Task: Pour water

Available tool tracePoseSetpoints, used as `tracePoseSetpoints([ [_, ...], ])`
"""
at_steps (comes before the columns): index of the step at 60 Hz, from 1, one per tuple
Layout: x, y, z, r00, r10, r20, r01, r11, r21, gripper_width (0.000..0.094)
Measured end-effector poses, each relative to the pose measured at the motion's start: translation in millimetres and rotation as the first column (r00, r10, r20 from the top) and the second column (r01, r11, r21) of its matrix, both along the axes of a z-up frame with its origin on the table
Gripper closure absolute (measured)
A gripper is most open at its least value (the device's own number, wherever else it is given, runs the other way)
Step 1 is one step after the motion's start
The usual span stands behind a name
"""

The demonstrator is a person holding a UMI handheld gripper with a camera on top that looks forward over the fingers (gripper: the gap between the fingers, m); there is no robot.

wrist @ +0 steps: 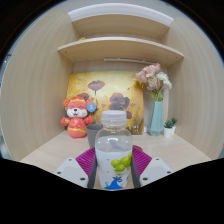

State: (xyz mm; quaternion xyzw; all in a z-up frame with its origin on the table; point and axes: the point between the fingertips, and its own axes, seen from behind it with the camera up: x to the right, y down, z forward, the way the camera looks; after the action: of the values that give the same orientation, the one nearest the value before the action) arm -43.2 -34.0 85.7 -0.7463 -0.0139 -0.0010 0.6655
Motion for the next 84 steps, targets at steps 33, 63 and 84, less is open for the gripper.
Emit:
tracePoseSetpoints([
  [33,71.5,50.4,48.1,0.864,-0.048,0.501,0.028,0.998,0.048,0.0518],
  [63,33.5,156.0,117.9,-0.297,-0.132,0.946,-0.171,0.982,0.083,0.0522],
  [84,5.1,175.8,103.3,-0.708,-0.232,0.667,-0.27,0.962,0.047,0.0521],
])
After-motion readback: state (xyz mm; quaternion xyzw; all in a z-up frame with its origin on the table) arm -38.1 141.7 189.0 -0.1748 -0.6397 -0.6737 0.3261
